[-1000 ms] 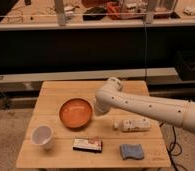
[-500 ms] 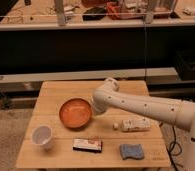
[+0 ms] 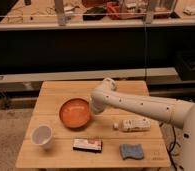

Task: Push the ceramic bowl across the table

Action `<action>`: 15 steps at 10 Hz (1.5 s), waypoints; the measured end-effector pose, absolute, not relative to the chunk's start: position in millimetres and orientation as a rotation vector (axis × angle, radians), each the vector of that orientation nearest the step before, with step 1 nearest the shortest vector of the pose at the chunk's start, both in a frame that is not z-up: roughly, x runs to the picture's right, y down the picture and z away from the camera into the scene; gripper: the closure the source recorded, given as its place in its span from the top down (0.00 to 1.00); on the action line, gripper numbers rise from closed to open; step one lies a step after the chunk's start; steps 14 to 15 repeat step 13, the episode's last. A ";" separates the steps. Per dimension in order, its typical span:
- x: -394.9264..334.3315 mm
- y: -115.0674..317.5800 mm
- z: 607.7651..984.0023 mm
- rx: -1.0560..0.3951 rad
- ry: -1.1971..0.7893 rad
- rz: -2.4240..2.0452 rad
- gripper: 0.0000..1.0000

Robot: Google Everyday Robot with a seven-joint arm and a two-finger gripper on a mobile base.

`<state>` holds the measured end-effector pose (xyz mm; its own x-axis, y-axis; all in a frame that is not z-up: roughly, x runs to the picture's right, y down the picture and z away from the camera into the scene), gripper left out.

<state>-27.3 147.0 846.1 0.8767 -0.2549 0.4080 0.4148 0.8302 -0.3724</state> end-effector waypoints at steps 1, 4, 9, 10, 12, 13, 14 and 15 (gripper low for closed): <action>-35.1 147.8 847.6 -0.471 -0.359 -0.374 0.01; -54.4 147.9 851.8 -0.469 -0.376 -0.400 0.01; -96.6 146.5 853.4 -0.458 -0.409 -0.474 0.01; -100.8 147.5 852.3 -0.458 -0.413 -0.486 0.01; -116.0 149.7 849.7 -0.456 -0.429 -0.513 0.01; -123.5 151.3 848.5 -0.454 -0.440 -0.528 0.01; -123.5 151.3 848.5 -0.454 -0.440 -0.528 0.01; -123.5 151.3 848.5 -0.454 -0.440 -0.528 0.01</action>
